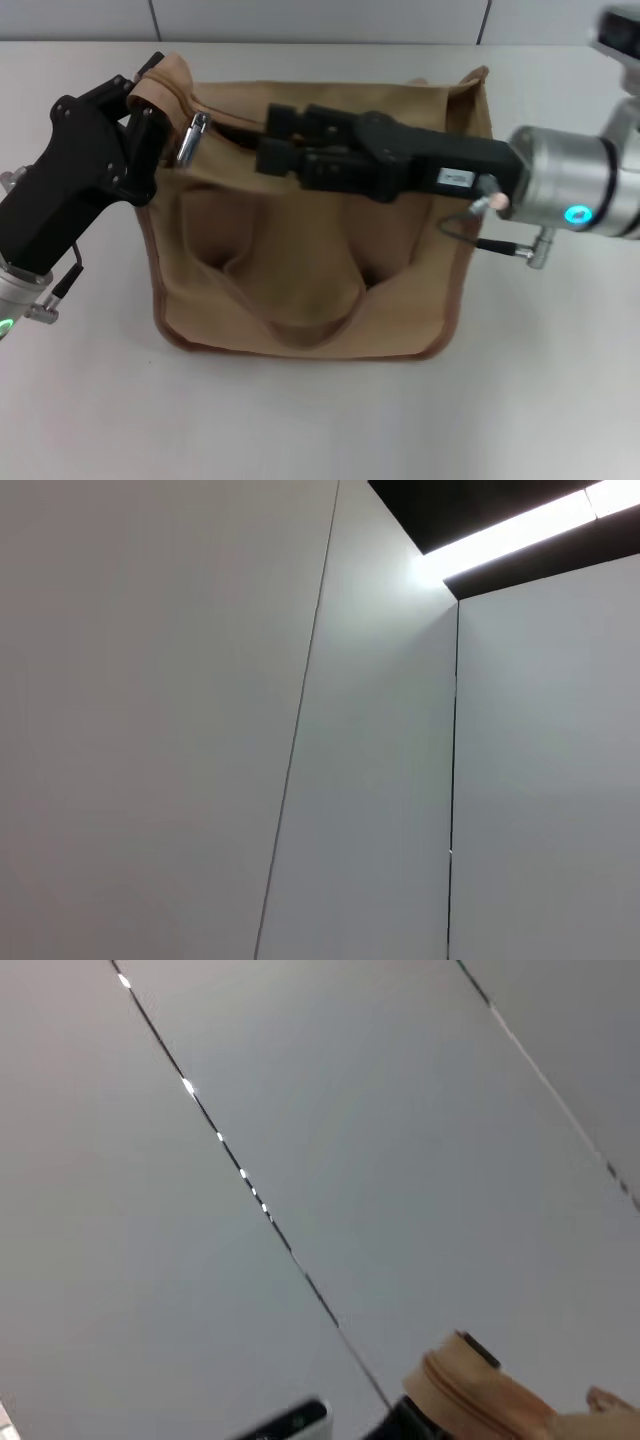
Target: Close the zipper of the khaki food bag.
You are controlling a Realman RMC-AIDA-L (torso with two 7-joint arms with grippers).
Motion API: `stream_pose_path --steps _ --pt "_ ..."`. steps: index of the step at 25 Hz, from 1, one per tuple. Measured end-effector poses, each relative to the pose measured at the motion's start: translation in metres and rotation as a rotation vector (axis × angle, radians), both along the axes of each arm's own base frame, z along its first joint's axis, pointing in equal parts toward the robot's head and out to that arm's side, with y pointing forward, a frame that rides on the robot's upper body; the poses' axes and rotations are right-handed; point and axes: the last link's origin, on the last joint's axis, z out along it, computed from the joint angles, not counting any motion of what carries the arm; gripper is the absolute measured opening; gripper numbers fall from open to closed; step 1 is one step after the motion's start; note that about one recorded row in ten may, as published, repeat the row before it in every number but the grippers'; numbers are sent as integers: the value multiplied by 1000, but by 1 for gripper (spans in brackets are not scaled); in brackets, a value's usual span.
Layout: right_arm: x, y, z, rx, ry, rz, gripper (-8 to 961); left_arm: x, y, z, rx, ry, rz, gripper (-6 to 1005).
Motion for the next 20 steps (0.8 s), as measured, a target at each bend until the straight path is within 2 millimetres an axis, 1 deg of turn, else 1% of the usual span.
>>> stream_pose_path --steps 1,6,10,20 --pt "0 0 0 0 0 0 819 0 0 0 -5 -5 -2 17" --pt "-14 7 -10 -86 -85 -12 819 4 2 -2 -34 3 -25 17" --pt "-19 9 -17 -116 -129 -9 819 5 2 -2 -38 4 -33 16" --pt "-25 10 -17 -118 -132 2 819 11 6 -3 -43 5 -53 16"
